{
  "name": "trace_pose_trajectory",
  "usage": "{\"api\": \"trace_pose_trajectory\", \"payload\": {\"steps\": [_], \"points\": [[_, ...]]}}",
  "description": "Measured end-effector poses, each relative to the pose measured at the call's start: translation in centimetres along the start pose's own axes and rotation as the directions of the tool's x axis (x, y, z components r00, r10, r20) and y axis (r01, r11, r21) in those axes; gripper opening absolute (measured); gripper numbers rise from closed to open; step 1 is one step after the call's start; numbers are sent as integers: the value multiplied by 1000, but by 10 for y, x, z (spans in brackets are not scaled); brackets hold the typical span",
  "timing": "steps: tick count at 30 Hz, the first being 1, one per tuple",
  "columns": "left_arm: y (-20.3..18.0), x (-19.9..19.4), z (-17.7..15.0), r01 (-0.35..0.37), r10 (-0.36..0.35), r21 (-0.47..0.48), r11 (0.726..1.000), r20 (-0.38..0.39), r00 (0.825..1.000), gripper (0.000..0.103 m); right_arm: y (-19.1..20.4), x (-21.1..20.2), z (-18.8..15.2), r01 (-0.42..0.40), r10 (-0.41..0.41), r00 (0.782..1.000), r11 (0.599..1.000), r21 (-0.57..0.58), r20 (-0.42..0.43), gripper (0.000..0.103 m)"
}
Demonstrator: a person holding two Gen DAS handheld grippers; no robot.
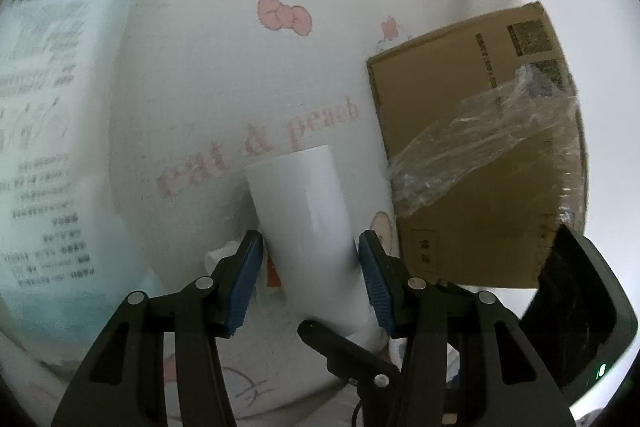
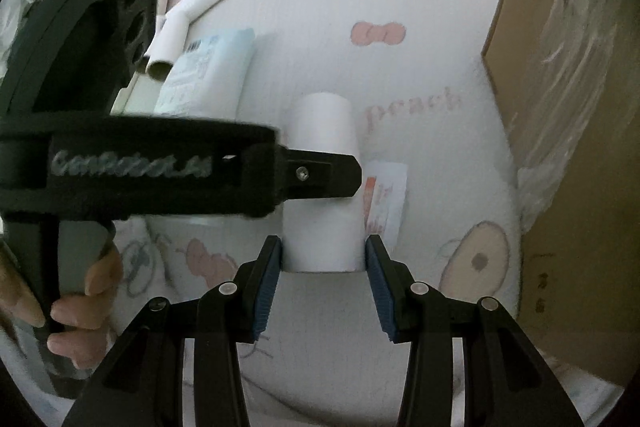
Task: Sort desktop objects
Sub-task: 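Lift the white tube with the right gripper while the left gripper steadies it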
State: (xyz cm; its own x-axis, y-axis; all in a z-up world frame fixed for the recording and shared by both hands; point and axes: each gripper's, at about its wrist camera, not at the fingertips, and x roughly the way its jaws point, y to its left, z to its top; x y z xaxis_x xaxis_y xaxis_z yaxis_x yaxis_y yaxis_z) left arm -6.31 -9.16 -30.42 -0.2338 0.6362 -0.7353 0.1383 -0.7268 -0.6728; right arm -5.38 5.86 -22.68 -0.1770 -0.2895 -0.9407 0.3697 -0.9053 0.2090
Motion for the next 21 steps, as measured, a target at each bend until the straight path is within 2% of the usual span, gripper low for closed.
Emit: {"api": "trace_pose_trajectory", "payload": {"steps": [4,8,11,17,21], "points": [[3,0,-4,14,-15,9,1000,18,1000,53,2,-2,-4,-55,55,998,998,25,-5,41],[9,2,-2,54,-54,-24,998,17,998,53,3,-6,-2,-57,57,998,998,0,18,41],[14,3,-1,84,-83,-52,995,23,996,52,-15,-10,-8,-65,65,998,998,3,22,41],[15,4,-1,98,-96,-50,994,42,994,51,-6,-13,-13,-58,58,998,998,0,0,41],[13,6,-1,96,-95,-31,995,52,994,50,-16,-8,-17,-72,72,997,997,43,3,41]]}}
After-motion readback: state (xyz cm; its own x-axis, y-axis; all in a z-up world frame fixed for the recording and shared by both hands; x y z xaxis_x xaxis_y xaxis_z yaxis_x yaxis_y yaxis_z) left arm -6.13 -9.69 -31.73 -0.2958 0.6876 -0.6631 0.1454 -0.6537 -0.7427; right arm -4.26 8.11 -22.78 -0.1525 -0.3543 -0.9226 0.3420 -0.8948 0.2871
